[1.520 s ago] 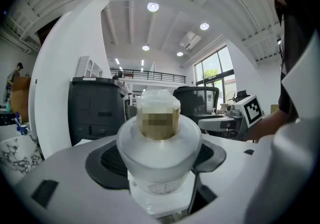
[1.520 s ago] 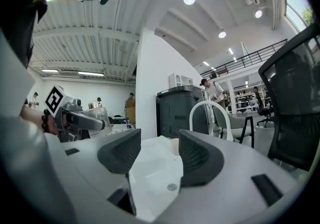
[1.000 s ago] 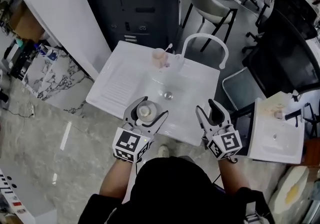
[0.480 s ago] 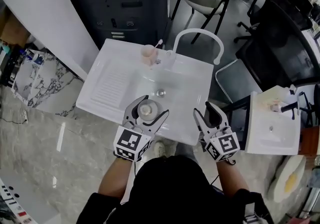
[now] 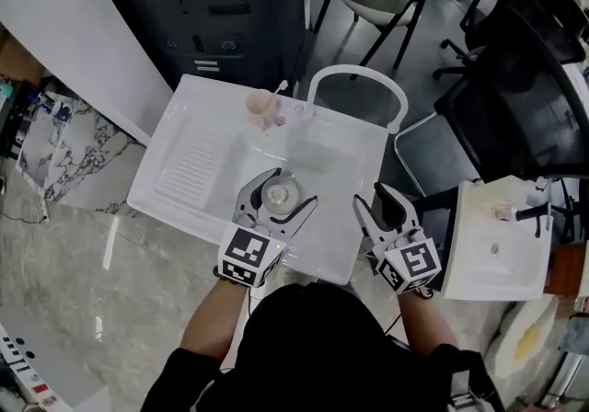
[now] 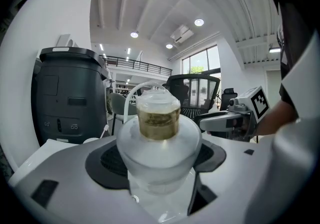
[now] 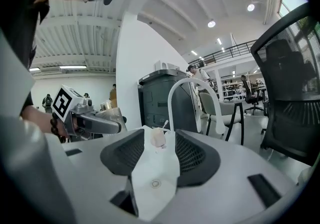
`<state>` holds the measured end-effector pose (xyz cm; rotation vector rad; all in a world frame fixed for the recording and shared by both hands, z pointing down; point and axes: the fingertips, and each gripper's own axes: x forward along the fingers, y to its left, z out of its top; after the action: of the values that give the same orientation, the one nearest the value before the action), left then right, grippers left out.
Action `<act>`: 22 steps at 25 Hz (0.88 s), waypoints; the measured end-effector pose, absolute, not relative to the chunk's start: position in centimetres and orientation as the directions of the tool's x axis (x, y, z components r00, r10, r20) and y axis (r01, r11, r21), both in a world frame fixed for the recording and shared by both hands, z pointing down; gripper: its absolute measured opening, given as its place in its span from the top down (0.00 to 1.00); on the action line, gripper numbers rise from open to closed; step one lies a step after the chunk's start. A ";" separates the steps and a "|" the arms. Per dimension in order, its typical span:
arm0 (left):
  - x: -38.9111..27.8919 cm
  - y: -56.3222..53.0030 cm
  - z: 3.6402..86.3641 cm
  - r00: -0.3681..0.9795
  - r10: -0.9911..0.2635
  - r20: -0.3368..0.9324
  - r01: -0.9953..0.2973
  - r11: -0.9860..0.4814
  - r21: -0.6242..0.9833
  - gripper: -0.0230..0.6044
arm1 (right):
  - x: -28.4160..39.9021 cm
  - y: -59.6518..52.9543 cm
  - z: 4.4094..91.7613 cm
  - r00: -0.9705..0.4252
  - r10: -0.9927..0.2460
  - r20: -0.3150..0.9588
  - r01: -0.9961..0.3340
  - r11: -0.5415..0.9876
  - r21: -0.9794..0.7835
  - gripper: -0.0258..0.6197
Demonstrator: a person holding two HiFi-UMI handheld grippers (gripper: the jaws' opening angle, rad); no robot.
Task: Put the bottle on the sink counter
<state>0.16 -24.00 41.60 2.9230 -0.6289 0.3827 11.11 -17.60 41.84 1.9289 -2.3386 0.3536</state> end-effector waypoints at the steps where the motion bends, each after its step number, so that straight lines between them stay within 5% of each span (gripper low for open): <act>1: 0.8 -24.4 41.8 0.878 -0.390 0.277 -0.423 -0.904 0.069 0.41 | 11.6 -18.0 42.1 -0.205 -0.954 0.220 -0.975 0.181 -0.126 0.64; 22: 15.3 -29.7 49.5 0.871 -0.341 0.354 -0.380 -0.924 0.044 0.41 | 20.5 -20.7 50.8 -0.206 -0.910 0.360 -0.960 0.116 -0.256 0.65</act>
<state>15.35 -29.74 49.47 2.9293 -0.5669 0.5225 20.50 -20.74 50.80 1.9035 -2.2592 0.6662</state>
